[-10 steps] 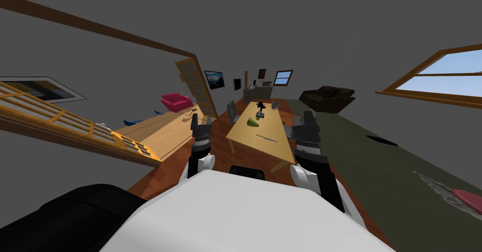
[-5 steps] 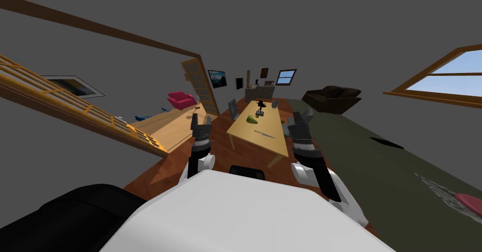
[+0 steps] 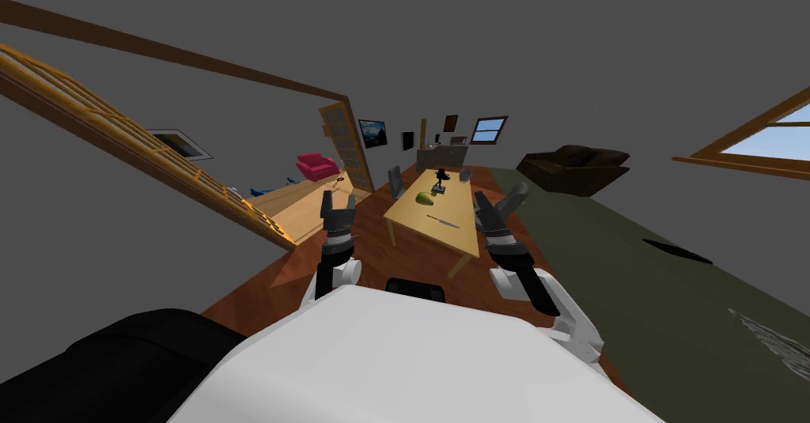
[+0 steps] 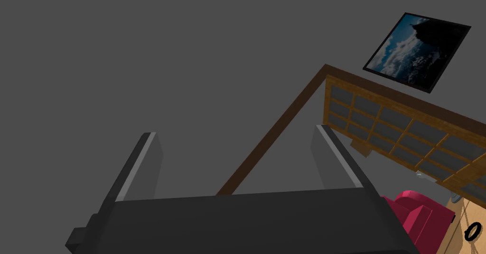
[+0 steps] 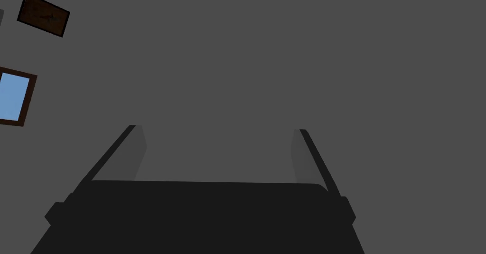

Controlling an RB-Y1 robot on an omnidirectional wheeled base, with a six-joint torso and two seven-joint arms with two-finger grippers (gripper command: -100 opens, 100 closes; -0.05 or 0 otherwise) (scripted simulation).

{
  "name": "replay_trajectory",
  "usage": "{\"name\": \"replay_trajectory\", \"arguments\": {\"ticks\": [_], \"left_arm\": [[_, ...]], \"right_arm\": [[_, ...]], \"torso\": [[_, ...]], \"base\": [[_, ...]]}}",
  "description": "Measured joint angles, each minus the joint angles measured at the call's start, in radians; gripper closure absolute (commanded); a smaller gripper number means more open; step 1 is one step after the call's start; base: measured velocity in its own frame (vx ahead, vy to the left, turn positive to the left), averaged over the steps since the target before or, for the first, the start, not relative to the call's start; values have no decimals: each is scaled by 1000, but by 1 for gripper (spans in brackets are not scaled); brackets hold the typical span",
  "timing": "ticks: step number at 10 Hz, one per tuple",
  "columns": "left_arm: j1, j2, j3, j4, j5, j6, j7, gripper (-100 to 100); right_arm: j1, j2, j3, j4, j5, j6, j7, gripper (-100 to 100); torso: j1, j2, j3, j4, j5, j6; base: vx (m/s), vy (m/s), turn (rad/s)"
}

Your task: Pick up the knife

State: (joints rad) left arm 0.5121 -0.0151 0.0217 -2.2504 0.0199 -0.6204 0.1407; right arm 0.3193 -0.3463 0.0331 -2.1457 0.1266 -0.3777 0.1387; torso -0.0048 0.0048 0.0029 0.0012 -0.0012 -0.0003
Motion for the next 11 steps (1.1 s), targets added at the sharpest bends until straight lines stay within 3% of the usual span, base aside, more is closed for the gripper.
{"name": "replay_trajectory", "arguments": {"ticks": [4,11], "left_arm": [[0,0,0,0,0,0,0,0],[0,0,0,0,0,0,0,0]], "right_arm": [[-50,-108,26,120,42,-4,18,-100],[-110,-237,68,291,98,-4,43,-100]], "torso": [[1,-2,-1,0,0,0],[3,-6,-3,-1,1,1]], "base": [[-73,-38,119],[-23,-14,135]]}}
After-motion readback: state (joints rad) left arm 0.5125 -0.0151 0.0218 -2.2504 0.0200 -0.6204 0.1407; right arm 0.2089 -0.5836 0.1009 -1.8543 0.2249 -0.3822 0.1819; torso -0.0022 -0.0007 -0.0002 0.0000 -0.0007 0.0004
